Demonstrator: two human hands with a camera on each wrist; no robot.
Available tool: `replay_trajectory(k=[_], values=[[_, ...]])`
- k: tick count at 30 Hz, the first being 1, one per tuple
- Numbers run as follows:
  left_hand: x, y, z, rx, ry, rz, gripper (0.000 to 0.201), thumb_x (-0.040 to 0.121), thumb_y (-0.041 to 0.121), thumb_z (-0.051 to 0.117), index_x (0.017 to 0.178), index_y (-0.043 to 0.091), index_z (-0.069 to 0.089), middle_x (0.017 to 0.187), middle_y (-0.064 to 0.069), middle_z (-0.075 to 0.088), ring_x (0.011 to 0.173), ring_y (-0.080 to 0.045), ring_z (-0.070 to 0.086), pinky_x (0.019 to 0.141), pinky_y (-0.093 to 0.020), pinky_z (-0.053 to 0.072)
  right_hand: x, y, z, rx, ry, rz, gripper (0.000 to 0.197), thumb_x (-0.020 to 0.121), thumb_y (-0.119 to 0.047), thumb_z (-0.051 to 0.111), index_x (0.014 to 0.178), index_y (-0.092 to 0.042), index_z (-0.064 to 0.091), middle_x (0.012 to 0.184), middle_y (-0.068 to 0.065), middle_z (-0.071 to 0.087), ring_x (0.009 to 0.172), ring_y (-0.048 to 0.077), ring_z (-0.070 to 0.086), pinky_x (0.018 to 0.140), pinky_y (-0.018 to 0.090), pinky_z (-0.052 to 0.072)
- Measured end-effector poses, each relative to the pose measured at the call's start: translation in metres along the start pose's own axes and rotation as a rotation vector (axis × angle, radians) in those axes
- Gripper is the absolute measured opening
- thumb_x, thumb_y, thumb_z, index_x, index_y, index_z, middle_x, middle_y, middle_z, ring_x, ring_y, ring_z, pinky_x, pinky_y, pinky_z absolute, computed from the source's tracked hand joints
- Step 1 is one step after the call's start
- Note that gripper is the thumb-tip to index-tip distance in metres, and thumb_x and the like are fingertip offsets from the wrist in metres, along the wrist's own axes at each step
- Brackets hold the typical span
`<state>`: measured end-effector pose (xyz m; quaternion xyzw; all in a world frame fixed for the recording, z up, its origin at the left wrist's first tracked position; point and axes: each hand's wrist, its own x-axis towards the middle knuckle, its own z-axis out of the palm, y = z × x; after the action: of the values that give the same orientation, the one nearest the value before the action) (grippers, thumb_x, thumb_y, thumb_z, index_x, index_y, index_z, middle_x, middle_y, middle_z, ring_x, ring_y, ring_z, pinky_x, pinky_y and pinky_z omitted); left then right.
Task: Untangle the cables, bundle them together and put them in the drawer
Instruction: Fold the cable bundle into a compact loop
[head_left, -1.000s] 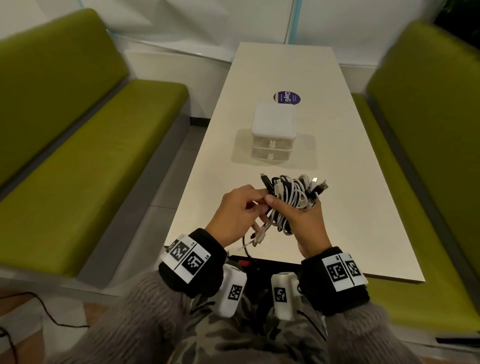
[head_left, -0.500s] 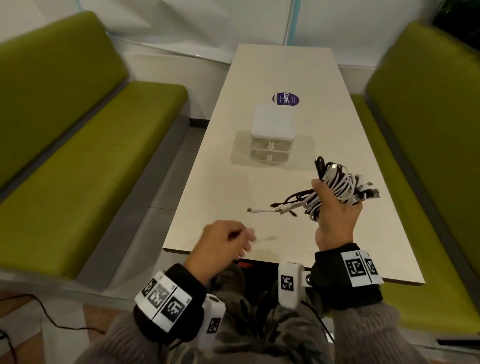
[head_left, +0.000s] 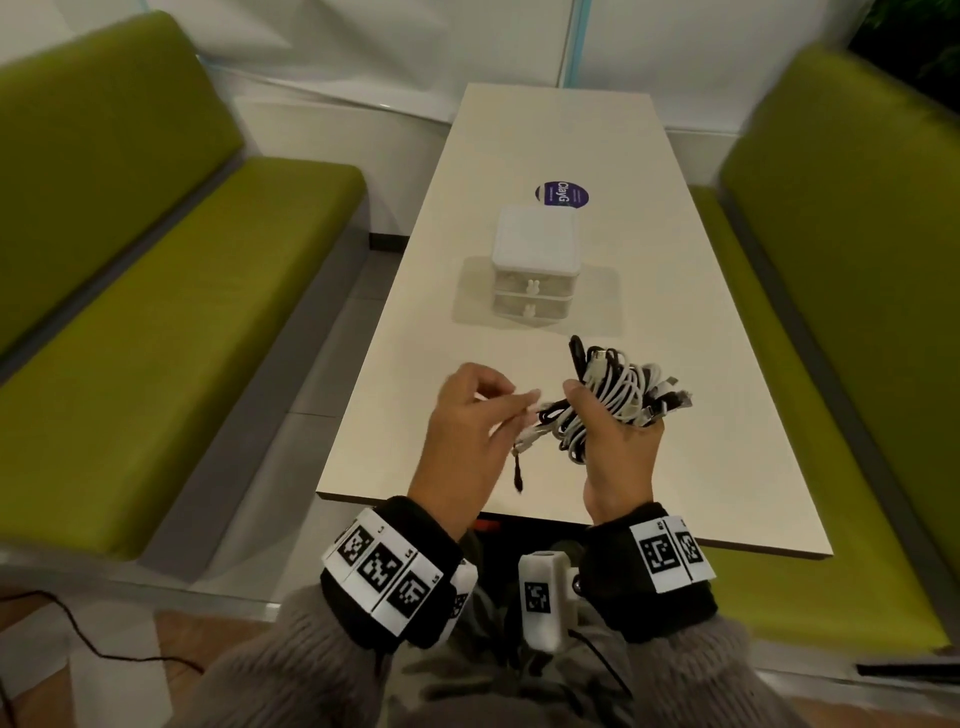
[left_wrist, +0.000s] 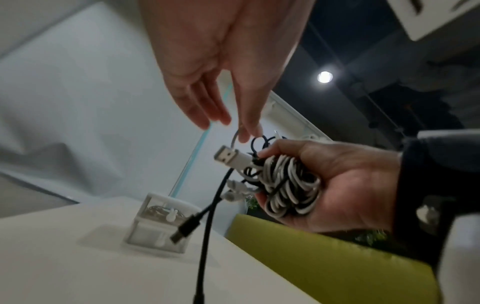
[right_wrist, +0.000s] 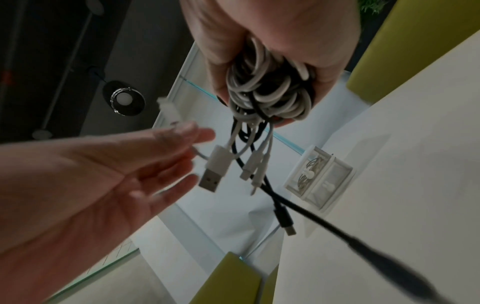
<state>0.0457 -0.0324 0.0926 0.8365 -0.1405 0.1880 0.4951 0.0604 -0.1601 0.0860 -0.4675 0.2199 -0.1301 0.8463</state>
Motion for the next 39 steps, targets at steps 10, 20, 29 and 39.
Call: replay_trajectory(k=[10,20,29,39], values=[[-0.003,0.015,0.009,-0.187,0.122,-0.157,0.011,0.075,0.01,0.075,0.078,0.012,0.065,0.074,0.005,0.065,0.07,-0.005,0.06,0.063,-0.015,0.049,-0.015,-0.003,0.001,0.075,-0.133,0.001,0.039,0.08,0.002,0.068,0.118,-0.004,0.059,0.097,0.004,0.067,0.092,0.02,0.063,0.08,0.035,0.052],[-0.005,0.004,0.008,-0.362,-0.016,-0.204,0.006,0.078,0.004,0.071,0.081,0.009,0.07,0.079,0.003,0.071,0.076,-0.008,0.065,0.072,-0.017,0.049,-0.015,-0.005,-0.006,0.029,-0.356,-0.003,0.043,0.068,-0.012,0.079,0.108,-0.012,0.067,0.091,0.005,0.065,0.085,0.018,0.063,0.078,0.035,0.054],[-0.007,-0.014,-0.004,-0.246,-0.049,-0.193,0.015,0.091,0.022,0.058,0.096,0.021,0.072,0.09,0.013,0.07,0.083,-0.006,0.057,0.069,-0.019,0.046,0.002,-0.001,-0.012,-0.039,-0.162,-0.013,0.024,0.079,0.01,0.066,0.095,-0.009,0.062,0.078,0.006,0.062,0.074,0.022,0.061,0.066,0.033,0.051],[-0.013,-0.026,-0.006,-0.665,-0.45,-1.108,0.074,0.086,0.063,0.041,0.105,-0.005,0.065,0.082,-0.016,0.07,0.06,-0.017,0.059,0.062,-0.028,0.056,0.007,0.003,-0.008,0.091,-0.145,-0.009,0.027,0.081,0.009,0.063,0.096,-0.012,0.06,0.081,0.004,0.06,0.073,0.017,0.059,0.071,0.032,0.052]])
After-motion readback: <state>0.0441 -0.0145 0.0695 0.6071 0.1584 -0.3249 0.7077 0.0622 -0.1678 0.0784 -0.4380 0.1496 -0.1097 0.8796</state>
